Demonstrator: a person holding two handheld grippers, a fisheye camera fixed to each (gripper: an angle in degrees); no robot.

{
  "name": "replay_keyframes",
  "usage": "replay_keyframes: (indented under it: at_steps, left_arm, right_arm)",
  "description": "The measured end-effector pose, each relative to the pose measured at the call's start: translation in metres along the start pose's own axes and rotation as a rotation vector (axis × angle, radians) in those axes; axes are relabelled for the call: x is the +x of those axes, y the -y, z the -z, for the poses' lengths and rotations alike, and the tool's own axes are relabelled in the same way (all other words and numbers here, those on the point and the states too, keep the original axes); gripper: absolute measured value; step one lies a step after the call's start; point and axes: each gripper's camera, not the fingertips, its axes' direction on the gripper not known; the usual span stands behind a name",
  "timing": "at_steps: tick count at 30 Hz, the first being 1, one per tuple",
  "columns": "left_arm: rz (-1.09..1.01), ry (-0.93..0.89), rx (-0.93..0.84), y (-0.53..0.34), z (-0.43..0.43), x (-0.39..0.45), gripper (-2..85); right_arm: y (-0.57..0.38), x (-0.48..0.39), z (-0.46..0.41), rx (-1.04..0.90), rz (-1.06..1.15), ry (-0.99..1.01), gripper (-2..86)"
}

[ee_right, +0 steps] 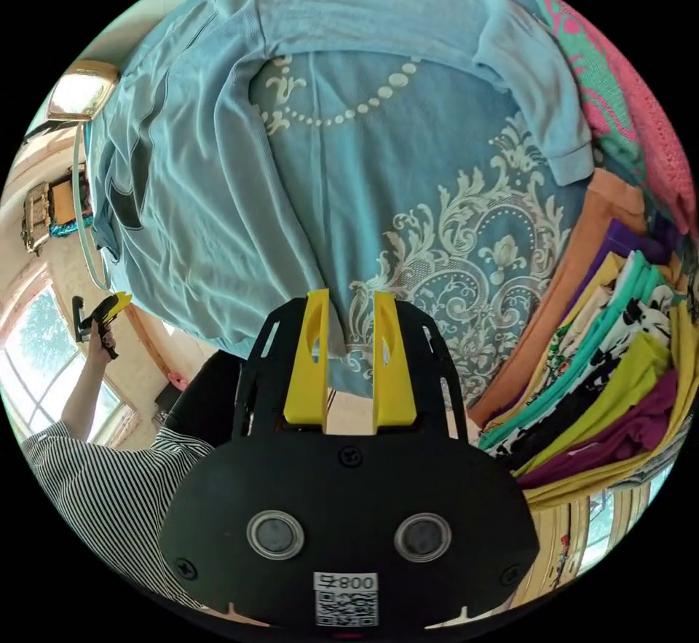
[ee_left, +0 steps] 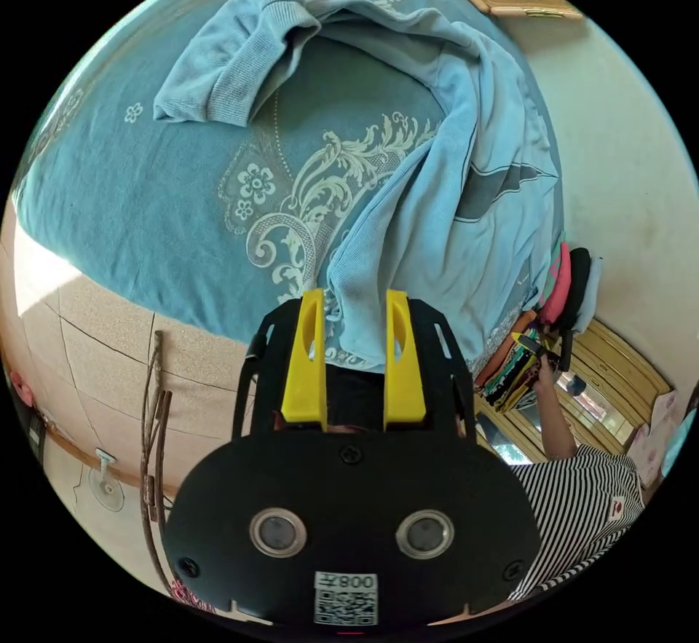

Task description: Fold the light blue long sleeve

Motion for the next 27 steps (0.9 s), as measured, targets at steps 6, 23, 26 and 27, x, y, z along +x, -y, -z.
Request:
replay_keyframes:
  at_steps: [6, 23, 26, 27]
  left_arm:
    - [-0.030, 0.012, -0.113, 0.045, -0.041, -0.001, 12.3]
    - [-0.123, -0.140, -0.151, 0.089, -0.025, 0.027, 5.3]
    - [-0.090, -0.163, -0.127, 0.093, -0.008, 0.023, 5.3]
    - [-0.080, -0.152, -0.133, 0.098, -0.006, 0.021, 5.4]
  right_arm:
    - [0.015, 0.012, -0.029, 0.004, -0.044, 0.169, 10.9]
    - [0.040, -0.001, -0.014, -0.133, 0.118, 0.279, 1.4]
    - [0.032, 0.000, 0.008, -0.137, 0.130, 0.357, 1.2]
    - [0.030, -0.001, 0.012, -0.144, 0.126, 0.366, 1.2]
